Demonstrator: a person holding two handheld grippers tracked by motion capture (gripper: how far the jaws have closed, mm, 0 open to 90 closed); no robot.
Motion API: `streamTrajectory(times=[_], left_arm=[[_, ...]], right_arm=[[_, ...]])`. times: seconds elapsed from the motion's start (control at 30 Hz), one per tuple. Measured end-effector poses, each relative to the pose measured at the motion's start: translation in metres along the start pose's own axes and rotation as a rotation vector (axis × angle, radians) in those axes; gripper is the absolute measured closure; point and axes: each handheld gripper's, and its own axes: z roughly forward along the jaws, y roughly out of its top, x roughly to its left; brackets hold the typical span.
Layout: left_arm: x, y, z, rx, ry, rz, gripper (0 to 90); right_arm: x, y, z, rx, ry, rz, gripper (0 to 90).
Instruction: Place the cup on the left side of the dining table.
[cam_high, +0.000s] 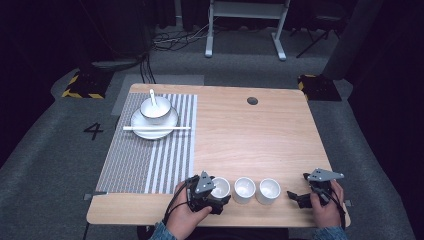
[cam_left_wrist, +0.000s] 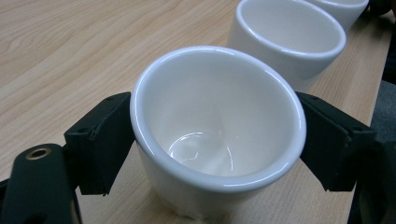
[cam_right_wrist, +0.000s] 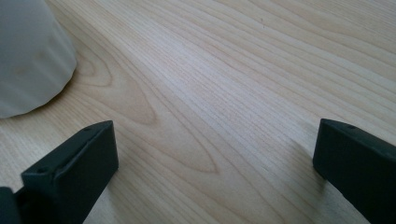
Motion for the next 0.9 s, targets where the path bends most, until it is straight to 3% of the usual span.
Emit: streamTrajectory(times=[0.17,0.9], left_arm=[[0.0002,-0.0024,0.0023,0.013,0.003,0.011,24.2],[-0.0001,-0.0040,0.0028,0.006,0.010,0.030,25.4]], right_arm=[[0.0000,0.0000,0.0000,0.000,0.000,0.000,0.0],[0.0000,0.0000,0.0000,0.000,0.000,0.000,0.1]])
